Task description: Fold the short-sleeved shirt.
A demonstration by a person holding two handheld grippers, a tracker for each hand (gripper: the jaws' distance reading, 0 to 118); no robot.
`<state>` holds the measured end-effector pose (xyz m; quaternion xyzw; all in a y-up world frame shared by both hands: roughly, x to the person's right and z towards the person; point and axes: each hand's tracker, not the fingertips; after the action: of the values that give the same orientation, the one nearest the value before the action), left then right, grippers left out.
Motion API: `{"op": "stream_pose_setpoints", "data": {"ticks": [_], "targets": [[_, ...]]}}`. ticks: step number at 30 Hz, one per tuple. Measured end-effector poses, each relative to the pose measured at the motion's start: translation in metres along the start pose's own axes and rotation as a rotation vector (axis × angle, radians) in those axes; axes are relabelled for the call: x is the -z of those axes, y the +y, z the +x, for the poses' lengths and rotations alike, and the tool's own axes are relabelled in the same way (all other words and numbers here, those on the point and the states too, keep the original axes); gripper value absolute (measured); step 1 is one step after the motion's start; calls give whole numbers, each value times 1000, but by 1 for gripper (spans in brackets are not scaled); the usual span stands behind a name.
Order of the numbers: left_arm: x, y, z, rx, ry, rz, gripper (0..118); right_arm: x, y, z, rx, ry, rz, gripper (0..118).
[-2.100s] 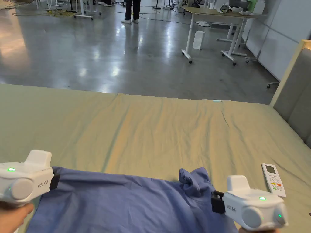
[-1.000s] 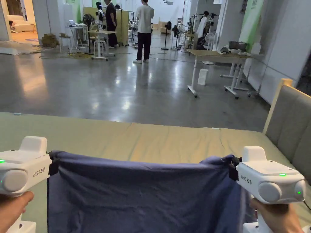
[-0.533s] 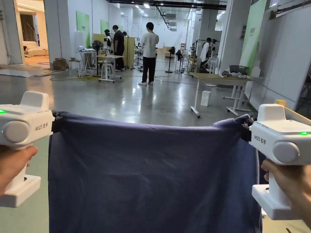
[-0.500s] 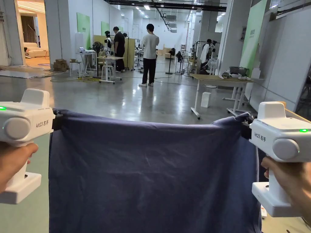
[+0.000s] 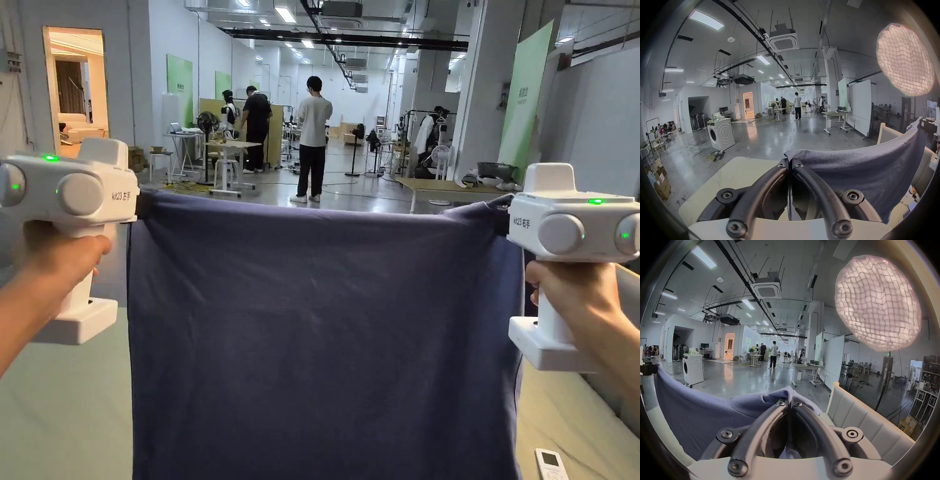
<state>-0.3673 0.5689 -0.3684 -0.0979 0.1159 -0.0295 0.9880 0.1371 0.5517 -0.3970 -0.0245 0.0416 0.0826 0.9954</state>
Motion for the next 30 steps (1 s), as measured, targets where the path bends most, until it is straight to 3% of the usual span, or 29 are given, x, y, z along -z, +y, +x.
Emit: {"op": "stream_pose_setpoints", "data": {"ticks": [1, 2, 9, 10, 15, 21, 23, 26, 29, 30], "targets": [[7, 9, 1, -5, 5, 7, 4, 1, 1, 0, -2, -5, 9, 3], [13, 16, 2, -3, 7, 12, 4, 58, 40, 4, -10, -54, 7, 3], [38, 59, 7, 12, 37, 72, 4, 110, 77, 9, -4, -40, 33, 3], [40, 60, 6, 11, 35, 72, 4, 95, 83, 4, -28, -51, 112, 3], [40, 48, 4, -15, 21, 77, 4, 87, 76, -3, -55, -54, 154, 3], [29, -28, 7, 15, 4, 10, 4, 66, 12, -10, -49, -30, 80, 3], [19, -61, 7, 23, -7, -24, 4, 38, -19, -17, -119, -29, 64, 3], [-6, -112, 6, 30, -12, -49, 4, 4, -63, -21, -140, 1, 47, 3], [-43, -165, 6, 30, -42, -82, 4, -40, -109, -20, -70, 18, -29, 3], [-58, -182, 6, 38, -61, -101, 4, -47, -127, -18, -92, 22, -29, 3]]}}
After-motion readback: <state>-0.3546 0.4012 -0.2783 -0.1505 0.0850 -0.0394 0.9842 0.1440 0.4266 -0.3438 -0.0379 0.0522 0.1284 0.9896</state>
